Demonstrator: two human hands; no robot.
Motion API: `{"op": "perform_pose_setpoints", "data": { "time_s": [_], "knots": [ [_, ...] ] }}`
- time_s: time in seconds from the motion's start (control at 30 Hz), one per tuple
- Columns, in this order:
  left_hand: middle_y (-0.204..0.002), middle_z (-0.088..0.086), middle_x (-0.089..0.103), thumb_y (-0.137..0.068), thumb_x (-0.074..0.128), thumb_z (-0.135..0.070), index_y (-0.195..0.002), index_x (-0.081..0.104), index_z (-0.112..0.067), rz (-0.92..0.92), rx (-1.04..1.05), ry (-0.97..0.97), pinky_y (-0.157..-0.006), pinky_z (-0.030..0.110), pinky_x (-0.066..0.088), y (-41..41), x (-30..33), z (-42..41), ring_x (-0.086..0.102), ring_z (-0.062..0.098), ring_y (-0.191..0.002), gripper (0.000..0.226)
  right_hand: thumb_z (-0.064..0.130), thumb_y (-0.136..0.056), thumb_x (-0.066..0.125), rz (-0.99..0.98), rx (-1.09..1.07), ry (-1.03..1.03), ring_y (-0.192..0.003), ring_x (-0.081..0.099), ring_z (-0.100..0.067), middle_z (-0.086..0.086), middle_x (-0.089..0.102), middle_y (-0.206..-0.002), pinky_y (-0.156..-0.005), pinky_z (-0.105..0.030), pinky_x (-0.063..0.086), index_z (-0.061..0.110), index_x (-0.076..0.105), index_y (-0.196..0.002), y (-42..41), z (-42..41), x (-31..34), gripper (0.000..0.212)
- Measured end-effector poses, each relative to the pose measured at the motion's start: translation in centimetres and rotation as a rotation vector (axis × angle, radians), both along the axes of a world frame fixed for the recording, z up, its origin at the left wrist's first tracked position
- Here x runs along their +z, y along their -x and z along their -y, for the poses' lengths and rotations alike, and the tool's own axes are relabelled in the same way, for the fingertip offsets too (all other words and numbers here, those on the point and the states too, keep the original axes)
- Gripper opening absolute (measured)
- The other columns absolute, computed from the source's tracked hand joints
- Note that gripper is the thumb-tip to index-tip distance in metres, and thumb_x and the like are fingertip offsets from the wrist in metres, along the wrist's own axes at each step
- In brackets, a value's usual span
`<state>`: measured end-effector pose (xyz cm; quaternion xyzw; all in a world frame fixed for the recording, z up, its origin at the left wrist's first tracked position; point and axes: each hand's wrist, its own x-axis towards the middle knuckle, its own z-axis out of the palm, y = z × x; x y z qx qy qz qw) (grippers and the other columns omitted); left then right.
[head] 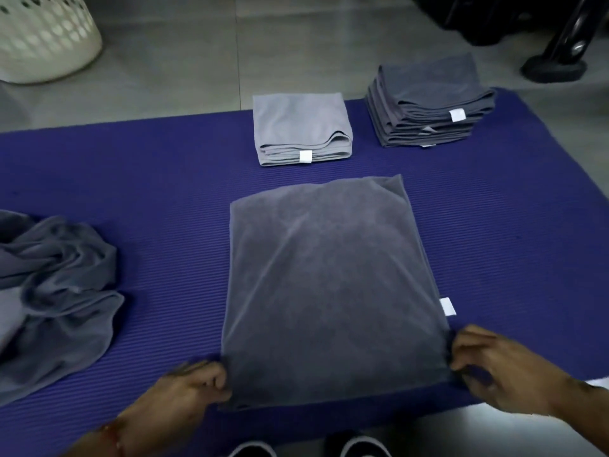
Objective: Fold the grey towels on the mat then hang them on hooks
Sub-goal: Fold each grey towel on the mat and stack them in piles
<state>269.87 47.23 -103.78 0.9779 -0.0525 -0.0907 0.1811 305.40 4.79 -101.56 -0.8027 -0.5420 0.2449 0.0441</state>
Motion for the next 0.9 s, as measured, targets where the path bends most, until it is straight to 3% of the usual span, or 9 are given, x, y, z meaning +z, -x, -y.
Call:
{"op": "perform_pose_setpoints", "data": {
  "time_s": [0.07, 0.17, 0.27, 0.37, 0.47, 0.6, 0.77, 0.9],
  "knots": [
    [-0.106, -0.027, 0.054, -0.065, 0.054, -0.014, -0.100, 0.065, -0.042, -0.052, 0.144, 0.094, -0.082, 0.010, 0.046, -2.5, 1.0, -1.7, 0.056, -0.008, -0.095, 0.046, 0.050, -0.078, 0.059, 0.012, -0.086, 0.057, -0.090, 0.056, 0.010, 0.030, 0.060, -0.096, -0.075, -0.016, 0.050, 0.045, 0.065, -0.095, -1.8, -2.8, 1.4, 0.018],
    [-0.108, -0.016, 0.060, -0.078, 0.062, -0.012, -0.113, 0.062, -0.040, -0.001, 0.577, 0.253, -0.085, 0.022, 0.050, -9.6, 2.0, -5.5, 0.060, 0.002, -0.091, 0.045, 0.054, -0.089, 0.043, 0.046, -0.288, -0.101, -0.081, 0.062, -0.001, 0.016, 0.065, -0.091, -0.076, -0.033, 0.052, 0.036, 0.067, -0.097, -7.0, -9.4, 2.3, 0.032],
    [-0.112, 0.004, 0.066, -0.085, 0.071, -0.030, -0.126, 0.061, -0.015, -0.098, 1.098, 0.405, -0.096, 0.033, 0.051, -18.1, 2.8, -9.9, 0.064, 0.019, -0.099, 0.044, 0.038, -0.100, 0.051, 0.060, -0.597, -0.157, -0.102, 0.065, -0.030, -0.005, 0.069, -0.103, -0.090, -0.039, 0.050, 0.014, 0.065, -0.117, -13.2, -16.8, 2.5, 0.032],
    [-0.115, 0.016, 0.068, -0.094, 0.060, -0.040, -0.112, 0.065, -0.002, -0.208, 1.302, 0.706, -0.089, 0.045, 0.057, -23.9, 3.3, -12.1, 0.066, 0.031, -0.102, 0.042, 0.038, -0.101, 0.057, -0.045, -0.874, -0.111, -0.117, 0.059, -0.035, -0.011, 0.066, -0.121, -0.094, -0.039, 0.048, 0.012, 0.058, -0.128, -17.5, -21.7, 1.5, 0.038],
    [-0.118, 0.017, 0.065, -0.099, 0.050, -0.051, -0.118, 0.061, -0.004, -0.360, 1.425, 0.939, -0.072, 0.039, 0.053, -26.9, 3.5, -12.8, 0.065, 0.030, -0.094, 0.052, 0.045, -0.102, 0.053, -0.085, -0.947, -0.090, -0.099, 0.061, -0.036, -0.014, 0.064, -0.102, -0.076, -0.035, 0.044, 0.005, 0.067, -0.099, -19.1, -24.8, 0.0, 0.042],
    [-0.102, 0.008, 0.069, -0.097, 0.050, -0.058, -0.096, 0.060, -0.019, -0.599, 1.507, 1.116, -0.073, 0.037, 0.047, -28.4, 3.5, -14.6, 0.063, 0.025, -0.089, 0.041, 0.046, -0.102, 0.051, -0.106, -1.054, -0.048, -0.070, 0.053, -0.029, -0.016, 0.059, -0.086, -0.054, -0.033, 0.034, 0.001, 0.060, -0.083, -19.0, -26.5, -1.5, 0.050],
    [-0.087, 0.000, 0.070, -0.098, 0.060, -0.036, -0.098, 0.066, -0.019, -0.371, 1.422, 1.314, -0.072, 0.031, 0.050, -27.4, 2.7, -14.7, 0.063, 0.016, -0.078, 0.018, 0.029, -0.100, 0.058, -0.019, -1.003, -0.233, -0.072, 0.058, -0.027, -0.012, 0.063, -0.077, -0.059, -0.032, 0.043, 0.003, 0.068, -0.081, -18.6, -25.7, -1.3, 0.034],
    [-0.106, 0.015, 0.074, -0.094, 0.067, -0.018, -0.109, 0.071, 0.005, 0.172, 1.351, 1.353, -0.087, 0.034, 0.055, -24.6, 2.1, -13.1, 0.069, 0.025, -0.095, 0.028, 0.028, -0.094, 0.071, -0.332, -1.256, -0.689, -0.086, 0.068, -0.021, -0.007, 0.074, -0.089, -0.085, -0.038, 0.057, 0.014, 0.073, -0.081, -18.5, -24.4, -0.1, 0.018]
  ]
}}
